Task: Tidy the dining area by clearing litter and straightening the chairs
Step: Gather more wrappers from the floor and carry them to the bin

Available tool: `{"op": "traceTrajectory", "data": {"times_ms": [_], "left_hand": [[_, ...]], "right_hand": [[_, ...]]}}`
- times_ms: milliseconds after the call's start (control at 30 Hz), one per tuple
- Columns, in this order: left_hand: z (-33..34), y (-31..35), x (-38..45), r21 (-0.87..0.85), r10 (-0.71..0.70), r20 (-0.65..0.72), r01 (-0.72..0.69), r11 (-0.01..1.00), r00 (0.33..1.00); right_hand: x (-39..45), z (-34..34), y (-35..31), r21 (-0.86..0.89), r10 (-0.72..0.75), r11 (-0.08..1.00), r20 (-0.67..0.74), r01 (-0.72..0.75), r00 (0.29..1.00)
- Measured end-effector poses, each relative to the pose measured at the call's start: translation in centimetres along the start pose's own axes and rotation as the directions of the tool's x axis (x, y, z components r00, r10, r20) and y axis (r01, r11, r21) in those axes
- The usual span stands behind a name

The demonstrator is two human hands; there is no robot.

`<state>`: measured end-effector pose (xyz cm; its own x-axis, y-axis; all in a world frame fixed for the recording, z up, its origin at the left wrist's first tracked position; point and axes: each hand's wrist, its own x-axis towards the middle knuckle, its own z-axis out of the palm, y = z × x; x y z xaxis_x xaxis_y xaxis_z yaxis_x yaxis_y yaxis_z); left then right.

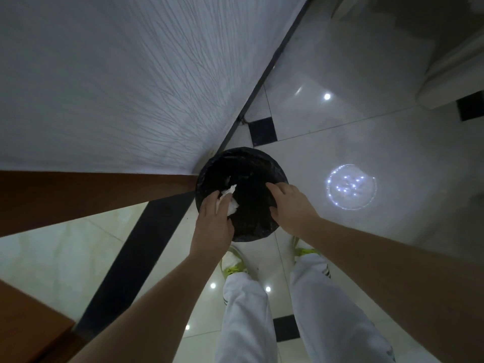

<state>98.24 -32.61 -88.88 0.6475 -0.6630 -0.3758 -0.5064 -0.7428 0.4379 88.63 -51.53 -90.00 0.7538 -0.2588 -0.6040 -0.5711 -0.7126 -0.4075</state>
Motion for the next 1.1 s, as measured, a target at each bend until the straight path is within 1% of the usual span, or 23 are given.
{"op": "traceTrajectory", "data": {"times_ms": [167,267,333,367,467,567,633,733,867,933,1000,1067,1100], "left_hand": [[-0.1,0.2,-0.8,0.125,-0.048,0.096,0.036,0.991,0.994],[-0.5,0.3,-2.0,0.268,-0.127,0.178,0.076,0.961,0.976],[-0.9,0.4,-2.8,0.355,-0.166,0.182,0.093,0.930,0.969],[-1.3,0.7,-3.3,0.371,-0.179,0.179,0.103,0.923,0.967],[-2.8,1.7,-4.6,0.392,-0.192,0.189,0.105,0.914,0.963],[-5.0,3.5,-5.7,0.415,-0.162,0.194,0.068,0.907,0.968],[-6.8,4.8,-6.7,0.411,-0.132,0.172,0.050,0.910,0.976],[-9.9,6.8,-8.9,0.411,-0.130,0.136,0.064,0.909,0.982],[-14.8,9.2,-12.6,0.485,-0.054,0.094,0.002,0.875,0.994],[-16.9,10.4,-14.8,0.491,-0.045,0.085,-0.003,0.871,0.995],[-19.2,12.1,-17.1,0.487,-0.029,0.089,-0.018,0.873,0.996],[-21.4,13.8,-19.2,0.462,-0.027,0.126,-0.034,0.886,0.992],[-22.4,14.8,-20.5,0.443,-0.052,0.154,-0.021,0.896,0.987]], "right_hand": [[-1.8,0.3,0.1,-0.125,-0.049,0.991,0.042,0.054,0.998],[-2.9,0.2,-0.3,-0.147,-0.058,0.987,0.056,0.066,0.997],[-3.7,-0.2,-0.8,-0.164,-0.068,0.984,0.052,0.075,0.996],[-4.2,-0.4,-1.0,-0.172,-0.074,0.982,0.047,0.081,0.996],[-6.1,-1.6,-2.1,-0.193,-0.094,0.976,0.024,0.097,0.995],[-8.4,-3.6,-3.1,-0.213,-0.112,0.971,-0.007,0.108,0.994],[-10.2,-5.3,-3.8,-0.236,-0.108,0.966,-0.014,0.101,0.994],[-13.4,-7.6,-5.0,-0.252,-0.106,0.963,-0.011,0.100,0.994],[-18.1,-10.7,-6.6,-0.282,-0.176,0.947,-0.059,0.153,0.983],[-20.9,-12.0,-7.5,-0.289,-0.181,0.945,-0.076,0.152,0.981],[-23.9,-13.4,-8.4,-0.301,-0.194,0.940,-0.085,0.160,0.977],[-26.5,-14.8,-8.9,-0.291,-0.180,0.945,-0.073,0.151,0.981],[-27.9,-15.6,-9.1,-0.278,-0.175,0.949,-0.082,0.146,0.981]]}}
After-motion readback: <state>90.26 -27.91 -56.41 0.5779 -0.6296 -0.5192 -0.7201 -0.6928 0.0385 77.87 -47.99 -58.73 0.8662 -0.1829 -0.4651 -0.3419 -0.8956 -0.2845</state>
